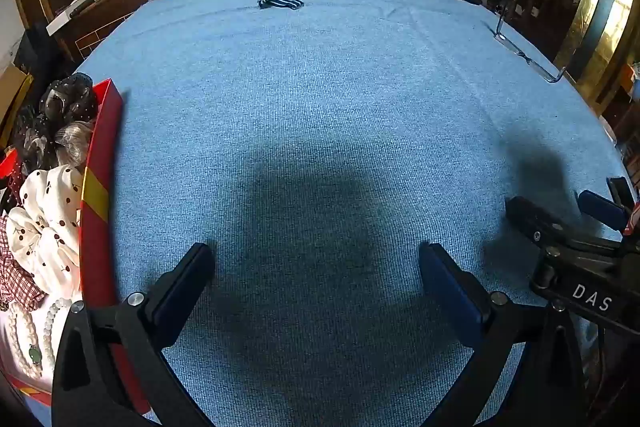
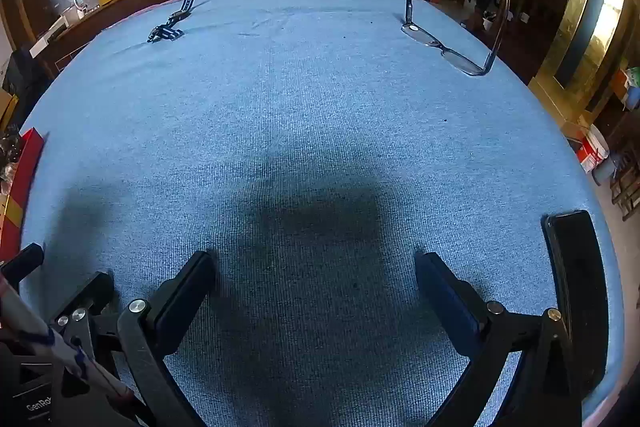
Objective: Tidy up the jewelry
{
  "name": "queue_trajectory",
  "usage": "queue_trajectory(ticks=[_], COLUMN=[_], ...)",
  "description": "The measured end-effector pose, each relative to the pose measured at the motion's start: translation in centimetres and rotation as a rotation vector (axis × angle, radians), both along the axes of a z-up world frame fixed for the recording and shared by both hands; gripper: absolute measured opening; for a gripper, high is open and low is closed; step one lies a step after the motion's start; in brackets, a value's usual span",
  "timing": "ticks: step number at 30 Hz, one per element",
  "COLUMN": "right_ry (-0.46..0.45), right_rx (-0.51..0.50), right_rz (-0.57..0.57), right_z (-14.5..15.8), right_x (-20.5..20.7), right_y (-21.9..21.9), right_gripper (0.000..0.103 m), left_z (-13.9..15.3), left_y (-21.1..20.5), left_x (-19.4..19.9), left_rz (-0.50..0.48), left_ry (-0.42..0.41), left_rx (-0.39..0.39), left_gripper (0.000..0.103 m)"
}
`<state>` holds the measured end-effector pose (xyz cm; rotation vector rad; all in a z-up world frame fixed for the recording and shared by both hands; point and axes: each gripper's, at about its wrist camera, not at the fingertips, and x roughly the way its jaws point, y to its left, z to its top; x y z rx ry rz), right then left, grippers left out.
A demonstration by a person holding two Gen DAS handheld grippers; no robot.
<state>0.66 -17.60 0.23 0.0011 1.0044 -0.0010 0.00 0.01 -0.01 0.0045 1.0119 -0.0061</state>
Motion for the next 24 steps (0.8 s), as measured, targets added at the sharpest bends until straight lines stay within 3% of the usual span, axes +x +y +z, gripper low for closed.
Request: queue_trajectory(ticks=[24], right_ry=[-0.001], right_rx=[0.002], right_rz=[0.000], right_z=[-0.01], right_x=[-0.10], right_y=[-0.01], right_gripper=[0.103], left_z=[-0.09], left_y=[0.15], left_x=[-0.15], left_rz=[0.000], left_ry=[0.000], left_rx=[0.000], left_gripper=[0.103])
